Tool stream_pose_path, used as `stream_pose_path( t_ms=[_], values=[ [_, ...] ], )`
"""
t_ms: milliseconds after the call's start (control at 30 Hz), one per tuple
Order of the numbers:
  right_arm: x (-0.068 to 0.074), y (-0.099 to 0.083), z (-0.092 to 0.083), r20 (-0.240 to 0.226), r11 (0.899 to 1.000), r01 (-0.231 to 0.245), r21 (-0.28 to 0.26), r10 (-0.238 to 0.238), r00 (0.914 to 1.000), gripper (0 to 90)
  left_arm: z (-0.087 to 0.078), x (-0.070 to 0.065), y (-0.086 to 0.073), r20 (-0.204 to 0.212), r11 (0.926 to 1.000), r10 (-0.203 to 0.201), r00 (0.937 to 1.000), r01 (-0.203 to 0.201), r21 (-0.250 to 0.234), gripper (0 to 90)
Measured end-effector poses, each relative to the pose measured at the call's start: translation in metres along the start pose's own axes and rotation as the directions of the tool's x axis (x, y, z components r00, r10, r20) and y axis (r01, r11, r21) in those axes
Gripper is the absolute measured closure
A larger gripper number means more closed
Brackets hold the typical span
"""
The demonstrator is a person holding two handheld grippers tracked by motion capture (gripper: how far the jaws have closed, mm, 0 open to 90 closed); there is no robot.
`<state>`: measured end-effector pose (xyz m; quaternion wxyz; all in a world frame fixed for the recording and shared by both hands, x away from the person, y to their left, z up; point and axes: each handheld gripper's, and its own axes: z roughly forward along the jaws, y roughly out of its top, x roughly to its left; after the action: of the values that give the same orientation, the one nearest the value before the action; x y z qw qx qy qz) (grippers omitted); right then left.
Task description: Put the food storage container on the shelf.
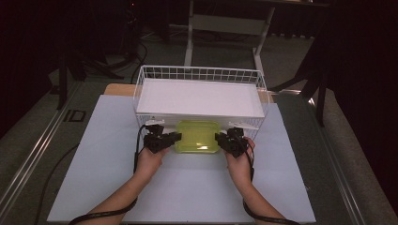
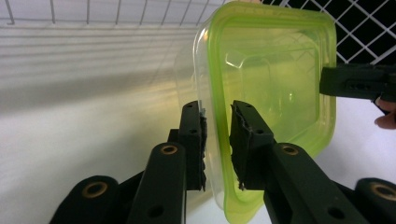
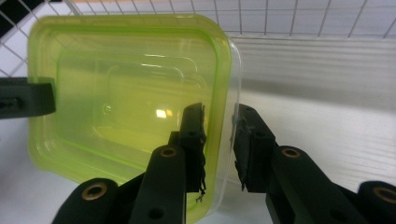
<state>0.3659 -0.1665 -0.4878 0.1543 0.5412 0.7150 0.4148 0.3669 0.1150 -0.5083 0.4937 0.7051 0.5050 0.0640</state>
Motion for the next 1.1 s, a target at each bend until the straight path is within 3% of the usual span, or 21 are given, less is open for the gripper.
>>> stream_pose_path(
  t_ms=[133,200,233,333,367,433,500,600,733,800,867,1000,1033,1100],
  values=[
    [0.003,0.001,0.005,0.044,1.0,0.018,-0.009,-0.018,0.9989,70.5,0.005,-0.001,-0.001,-0.044,0.9993,0.025,0.9987,-0.026,-0.028,70.9],
    [0.003,0.0,0.009,0.05,1.0,0.008,-0.007,-0.008,0.9987,68.0,0.007,-0.001,-0.002,-0.048,0.9993,0.017,0.9987,-0.018,-0.034,68.3],
    [0.002,0.0,0.009,0.047,1.0,-0.002,-0.011,0.002,0.9989,67.3,0.008,0.0,-0.001,-0.055,0.9985,0.037,0.9978,-0.039,-0.038,67.6],
    [0.002,-0.001,0.012,0.051,1.0,-0.02,-0.018,0.02,0.9985,64.1,0.011,0.001,0.0,-0.083,0.9983,0.049,0.9954,-0.052,-0.027,65.6],
    [0.003,-0.002,0.013,0.072,1.0,0.003,-0.017,-0.002,0.9974,63.8,0.014,0.001,0.0,-0.078,0.9992,0.024,0.9967,-0.026,-0.031,63.1],
    [0.004,-0.002,0.016,0.092,0.998,0.048,-0.032,-0.044,0.9947,63.1,0.015,0.003,-0.001,-0.075,0.9991,0.009,0.9972,-0.012,-0.04,62.9],
    [0.006,-0.002,0.017,0.101,0.998,0.061,-0.027,-0.058,0.9932,62.3,0.016,0.002,-0.001,-0.106,0.998,0.03,0.9939,-0.036,-0.051,60.9],
    [0.007,-0.001,0.019,0.118,0.996,0.087,-0.035,-0.083,0.9896,60.1,0.015,0.003,0.001,-0.108,0.9985,0.029,0.9937,-0.033,-0.043,59.7],
    [0.007,-0.001,0.018,0.1,0.995,0.086,-0.053,-0.08,0.9918,52.8,0.011,0.002,0.002,-0.12,0.9964,0.056,0.9912,-0.063,-0.057,55.8],
    [0.012,-0.001,0.014,0.104,0.985,0.148,-0.084,-0.139,0.9848,48.2,0.007,0.001,0.003,-0.121,0.9962,0.055,0.9911,-0.063,-0.06,49.3],
    [0.015,-0.002,0.012,0.109,0.982,0.167,-0.091,-0.157,0.9815,48.2,0.005,0.0,0.003,-0.127,0.9959,0.055,0.9903,-0.064,-0.065,49.0],
    [0.024,-0.004,0.004,0.089,0.974,0.202,-0.103,-0.193,0.9772,48.6,-0.002,-0.003,-0.001,-0.08,0.9947,0.057,0.9952,-0.063,-0.081,38.5],
    [0.027,-0.005,0.002,0.079,0.971,0.214,-0.107,-0.206,0.9752,48.8,-0.005,-0.003,-0.003,-0.058,0.9908,0.102,0.993,-0.107,-0.082,35.4],
    [0.032,-0.007,-0.002,0.067,0.962,0.247,-0.114,-0.241,0.9683,51.7,-0.009,-0.005,-0.005,-0.051,0.9857,0.135,0.9895,-0.139,-0.095,30.2]
  ],
)
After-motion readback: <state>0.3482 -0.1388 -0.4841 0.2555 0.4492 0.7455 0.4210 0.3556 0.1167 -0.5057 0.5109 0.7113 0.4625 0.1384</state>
